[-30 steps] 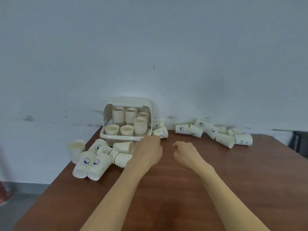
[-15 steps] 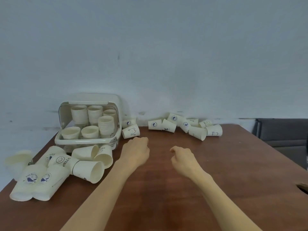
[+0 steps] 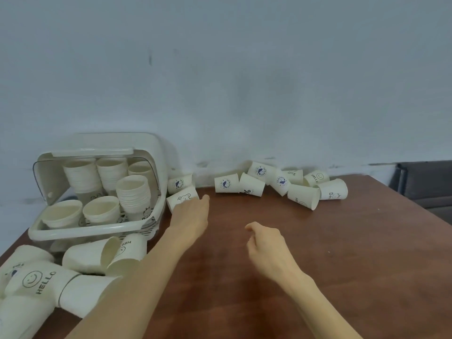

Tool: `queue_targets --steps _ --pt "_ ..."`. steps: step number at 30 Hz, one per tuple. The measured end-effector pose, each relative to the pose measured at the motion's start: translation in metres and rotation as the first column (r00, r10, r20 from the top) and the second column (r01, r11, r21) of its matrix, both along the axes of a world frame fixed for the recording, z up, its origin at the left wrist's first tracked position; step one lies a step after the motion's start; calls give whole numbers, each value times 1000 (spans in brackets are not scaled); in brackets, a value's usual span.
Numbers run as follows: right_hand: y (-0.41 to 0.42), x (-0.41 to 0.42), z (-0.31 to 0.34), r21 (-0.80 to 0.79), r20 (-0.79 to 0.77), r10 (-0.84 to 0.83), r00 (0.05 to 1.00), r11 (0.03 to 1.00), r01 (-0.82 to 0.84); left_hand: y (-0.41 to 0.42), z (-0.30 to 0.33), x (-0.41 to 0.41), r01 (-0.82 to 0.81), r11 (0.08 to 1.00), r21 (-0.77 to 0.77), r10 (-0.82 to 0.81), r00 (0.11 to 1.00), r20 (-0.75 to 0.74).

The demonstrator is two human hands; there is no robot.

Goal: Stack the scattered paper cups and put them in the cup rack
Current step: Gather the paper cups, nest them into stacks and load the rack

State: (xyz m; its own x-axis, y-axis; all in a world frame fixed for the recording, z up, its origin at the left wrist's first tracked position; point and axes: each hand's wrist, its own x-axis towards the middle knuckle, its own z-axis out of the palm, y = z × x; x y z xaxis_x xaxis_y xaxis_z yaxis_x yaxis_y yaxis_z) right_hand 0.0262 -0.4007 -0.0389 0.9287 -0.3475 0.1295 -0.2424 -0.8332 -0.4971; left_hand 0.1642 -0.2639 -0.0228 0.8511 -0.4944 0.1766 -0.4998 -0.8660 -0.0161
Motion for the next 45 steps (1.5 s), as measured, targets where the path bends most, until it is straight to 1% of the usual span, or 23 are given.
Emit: queue_targets --steps 5,9,18,21,23,26,32,35,37,39,41,45 --pt "-4 24 -10 21 -1 -7 1000 1000 7 -11 -12 37 -26 988 155 17 998 62" --pt "-5 38 -14 18 2 -17 1000 1000 17 -15 -19 56 -49 968 245 26 995 99" --pt "-5 51 -15 43 -11 -36 999 998 36 -20 -14 67 -35 969 244 1 991 137" --pt "-7 52 -11 40 -15 -49 999 998 50 -23 -10 64 -5 969 248 -25 993 116" --pt "-8 52 -9 39 -2 -59 998 997 60 -25 -9 61 -18 982 189 2 996 85" --pt "-10 52 -8 23 8 -70 998 997 70 -33 -10 50 -50 998 47 47 997 54" --pt "-21 49 -16 31 21 -122 992 992 121 -59 -5 0 4 992 -126 -1 1000 23" --pt "-42 46 -18 32 29 -206 978 978 205 -76 -3 -15 9 965 -262 -16 1000 -24" --pt "-60 46 -18 26 36 -272 962 962 272 -87 -3 -22 0 921 -389 -24 998 -57" --pt "-79 48 -17 15 46 -348 936 937 348 -97 -7 -27 -17 883 -470 -37 994 -107" --pt "-96 53 -18 32 56 -434 899 901 433 -104 -18 -30 -30 870 -492 -55 986 -156" --pt "-122 65 -23 74 51 -583 811 812 580 -107 -37 -28 -32 867 -498 -65 982 -177"
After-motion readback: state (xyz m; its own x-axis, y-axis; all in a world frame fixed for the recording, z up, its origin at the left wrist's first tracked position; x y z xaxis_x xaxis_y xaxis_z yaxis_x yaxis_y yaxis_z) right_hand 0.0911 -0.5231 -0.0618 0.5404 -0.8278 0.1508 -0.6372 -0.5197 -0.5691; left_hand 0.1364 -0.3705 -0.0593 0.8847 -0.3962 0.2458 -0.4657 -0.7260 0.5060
